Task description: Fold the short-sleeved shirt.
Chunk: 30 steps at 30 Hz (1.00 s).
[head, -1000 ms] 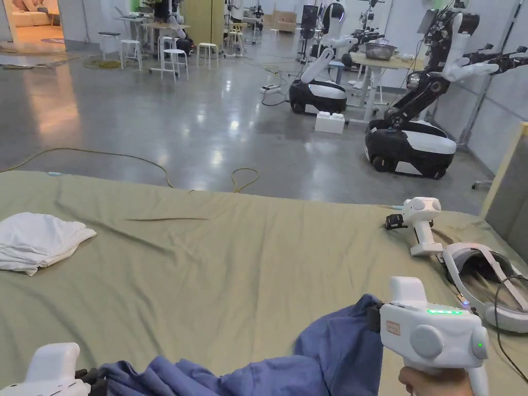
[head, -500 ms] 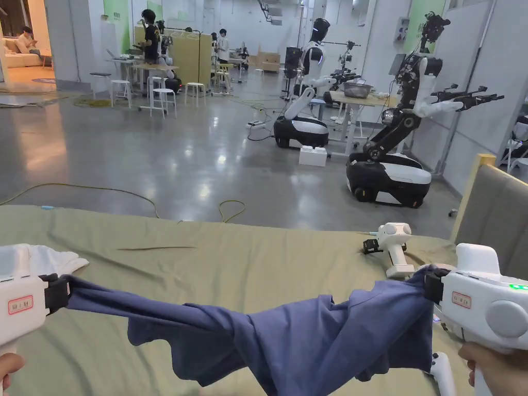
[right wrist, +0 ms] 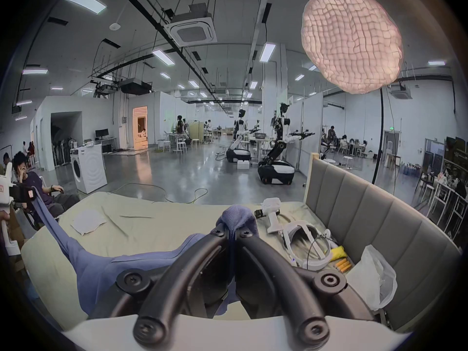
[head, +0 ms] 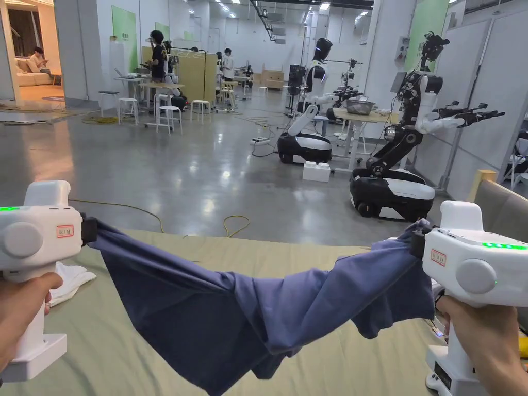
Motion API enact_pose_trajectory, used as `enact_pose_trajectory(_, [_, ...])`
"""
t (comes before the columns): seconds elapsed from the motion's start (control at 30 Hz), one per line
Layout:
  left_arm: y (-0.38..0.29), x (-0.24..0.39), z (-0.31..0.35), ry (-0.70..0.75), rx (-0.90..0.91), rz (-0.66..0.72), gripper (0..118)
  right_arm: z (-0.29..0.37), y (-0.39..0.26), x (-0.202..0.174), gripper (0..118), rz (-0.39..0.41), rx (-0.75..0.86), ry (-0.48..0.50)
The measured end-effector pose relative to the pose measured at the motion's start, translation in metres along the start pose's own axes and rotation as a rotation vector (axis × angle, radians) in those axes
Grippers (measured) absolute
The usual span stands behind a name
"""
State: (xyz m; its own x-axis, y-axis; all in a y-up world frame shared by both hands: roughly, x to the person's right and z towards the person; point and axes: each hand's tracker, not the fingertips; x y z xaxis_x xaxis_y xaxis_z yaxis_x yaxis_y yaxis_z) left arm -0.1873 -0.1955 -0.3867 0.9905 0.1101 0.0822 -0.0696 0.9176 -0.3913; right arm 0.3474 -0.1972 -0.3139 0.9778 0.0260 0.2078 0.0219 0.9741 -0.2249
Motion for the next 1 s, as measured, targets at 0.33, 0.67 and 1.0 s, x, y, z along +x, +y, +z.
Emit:
enact_pose_trajectory(0.33, [-0.026,-0.017,-0.032,0.043,-0.029,-0.020,4,-0.041,-0.024,-0.015,4,0.034,-0.034,-0.010])
enact_pose_trajectory(0.67, [-0.188,-0.030,-0.034,0.037,-0.239,-0.006,4,-0.039,-0.167,-0.016,4,0.084,-0.274,-0.045])
enact_pose_trajectory(1.0, [-0.289,-0.042,-0.002,0.086,-0.413,0.062,4,0.029,-0.254,-0.015,4,0.080,-0.378,-0.067])
